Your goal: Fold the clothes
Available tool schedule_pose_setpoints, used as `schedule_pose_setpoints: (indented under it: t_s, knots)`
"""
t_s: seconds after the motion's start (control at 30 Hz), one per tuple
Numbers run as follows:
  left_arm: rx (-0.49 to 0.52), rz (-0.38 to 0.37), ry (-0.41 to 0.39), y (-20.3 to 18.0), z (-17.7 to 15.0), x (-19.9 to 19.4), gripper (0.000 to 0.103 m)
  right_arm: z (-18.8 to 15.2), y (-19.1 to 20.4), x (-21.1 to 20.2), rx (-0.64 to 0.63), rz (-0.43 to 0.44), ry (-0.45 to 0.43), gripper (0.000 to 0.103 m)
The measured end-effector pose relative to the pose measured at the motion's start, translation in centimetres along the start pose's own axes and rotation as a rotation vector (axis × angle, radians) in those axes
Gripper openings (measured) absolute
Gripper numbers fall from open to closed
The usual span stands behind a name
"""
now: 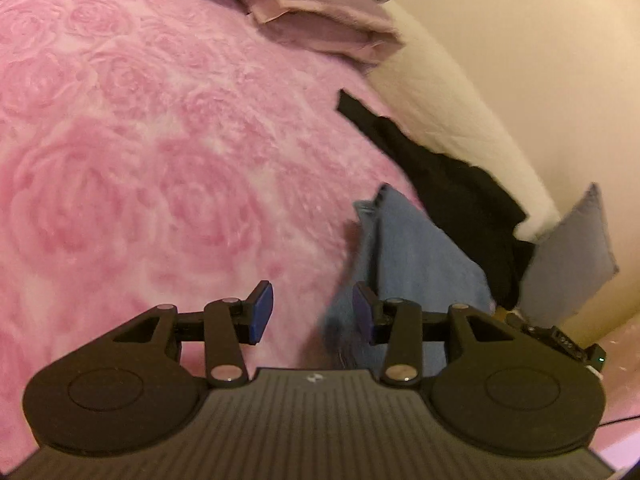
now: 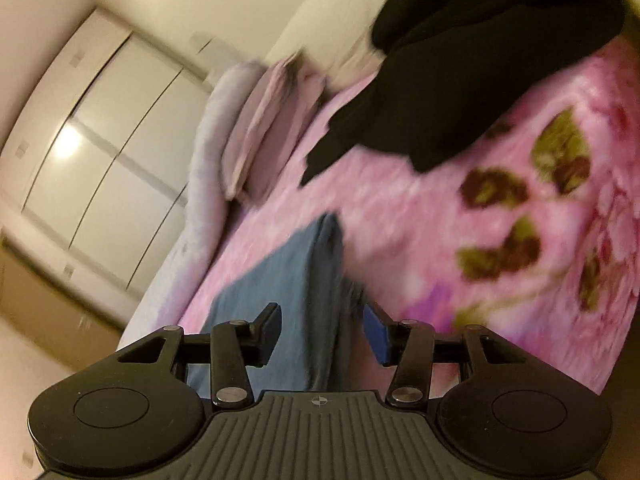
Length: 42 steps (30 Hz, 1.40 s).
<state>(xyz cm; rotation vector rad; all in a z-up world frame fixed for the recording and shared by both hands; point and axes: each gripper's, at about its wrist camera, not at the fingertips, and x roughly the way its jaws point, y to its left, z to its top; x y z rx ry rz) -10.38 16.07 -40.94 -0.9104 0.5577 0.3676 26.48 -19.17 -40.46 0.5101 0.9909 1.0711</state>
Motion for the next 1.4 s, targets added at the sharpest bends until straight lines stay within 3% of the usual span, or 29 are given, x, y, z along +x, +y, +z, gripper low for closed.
schedule_pose_setpoints:
  t_s: [0.1,0.27,0.47,0.5,0.53,0.57,0.6,0.63,0.8,0.87,0.97,1.07,1.1,1.13,1.23,1.3,1.4]
  knots:
    - [-0.025,0.006,0.048,-1.9,2.2,1.3,0.038,1.9,0.5,1.7,0.080,-0.050,0.021,0.050]
    - [-0.027,0.032,0.103,-5.3,5.9,5.0,0.046,5.6,1.5,4.7,0.070,-0.097,0.140,0.051]
    - [-0.013,0.088,0.163,-7.9,8.4,11.6,0.051,7.8,1.4,7.9,0.013,-0.140,0.242,0.055]
    - [-0.015,0.086,0.173,-8.0,8.4,12.6,0.048,7.8,1.2,8.4,0.013,-0.134,0.258,0.055]
    - [-0.028,0.066,0.181,-7.9,8.3,13.5,0.037,7.8,1.2,9.0,0.005,-0.123,0.278,0.044]
    - [-0.051,0.045,0.186,-7.7,8.1,14.1,0.024,7.8,1.1,9.6,-0.003,-0.113,0.298,0.024]
    - [-0.058,0.032,0.179,-7.8,8.1,14.1,0.011,7.9,1.4,10.0,-0.029,-0.114,0.310,0.017]
    - [-0.064,0.020,0.171,-7.9,8.0,14.1,0.007,8.0,2.1,10.1,-0.074,-0.126,0.311,0.016]
    - [-0.009,-0.011,0.065,-9.2,8.1,10.4,0.004,8.9,5.5,9.9,-0.234,-0.102,0.292,0.014]
    - [-0.028,0.012,0.073,-8.6,8.4,10.5,0.004,8.8,6.4,10.1,-0.290,-0.083,0.285,0.014]
    - [-0.036,0.048,0.101,-7.8,9.0,12.6,0.005,8.2,6.7,12.3,-0.306,-0.143,0.293,0.015]
    - [-0.114,0.062,0.113,-5.9,8.3,14.1,0.012,7.4,5.6,14.0,-0.277,-0.208,0.293,0.016]
    - [-0.165,0.062,0.109,-5.3,8.0,14.0,0.018,7.2,4.8,14.2,-0.235,-0.215,0.298,0.019]
    - [-0.195,0.052,0.097,-5.0,7.7,13.2,0.018,7.2,4.0,14.2,-0.176,-0.214,0.305,0.024]
    - [-0.256,0.047,0.066,-4.5,7.0,10.7,0.018,8.0,2.9,12.5,-0.046,-0.147,0.296,0.046]
    - [-0.261,0.072,0.056,-4.5,6.8,8.9,0.020,8.6,2.7,11.9,-0.047,-0.110,0.290,0.053]
    - [-0.271,0.079,0.058,-4.4,6.8,7.5,0.022,9.6,1.9,13.2,-0.106,-0.078,0.325,0.055]
